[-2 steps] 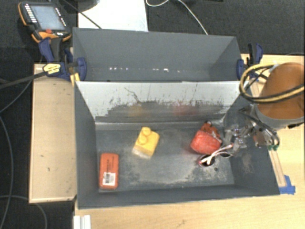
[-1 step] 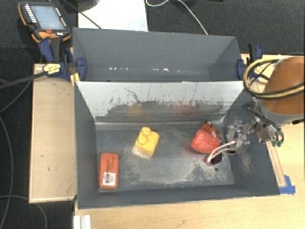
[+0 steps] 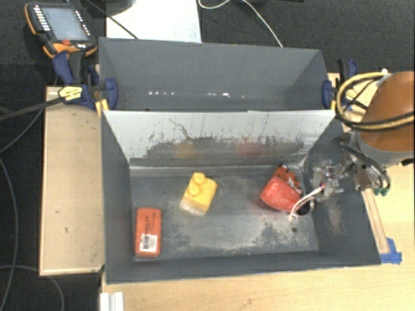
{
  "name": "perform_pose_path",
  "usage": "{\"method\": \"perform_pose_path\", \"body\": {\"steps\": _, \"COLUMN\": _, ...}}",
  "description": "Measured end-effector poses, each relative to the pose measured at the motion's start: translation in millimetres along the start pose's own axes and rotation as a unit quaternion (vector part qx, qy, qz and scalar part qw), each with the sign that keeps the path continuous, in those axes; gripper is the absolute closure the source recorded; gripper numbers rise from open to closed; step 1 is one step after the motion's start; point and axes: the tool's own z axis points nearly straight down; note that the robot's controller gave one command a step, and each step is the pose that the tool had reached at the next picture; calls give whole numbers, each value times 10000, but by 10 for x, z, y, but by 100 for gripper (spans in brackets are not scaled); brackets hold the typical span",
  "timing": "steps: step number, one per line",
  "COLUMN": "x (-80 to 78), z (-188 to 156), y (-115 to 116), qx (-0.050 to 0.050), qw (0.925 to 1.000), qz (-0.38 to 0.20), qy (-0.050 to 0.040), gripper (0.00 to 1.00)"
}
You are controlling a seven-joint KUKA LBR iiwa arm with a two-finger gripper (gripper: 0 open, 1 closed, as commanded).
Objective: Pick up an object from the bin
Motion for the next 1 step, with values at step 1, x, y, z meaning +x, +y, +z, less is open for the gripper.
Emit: {"method": "perform_pose_path", "body": {"steps": 1, "x": 0, "z": -73, "y": 1, "qx": 1, "qw": 10000, "qz": 4, "qy": -2, "gripper": 100}}
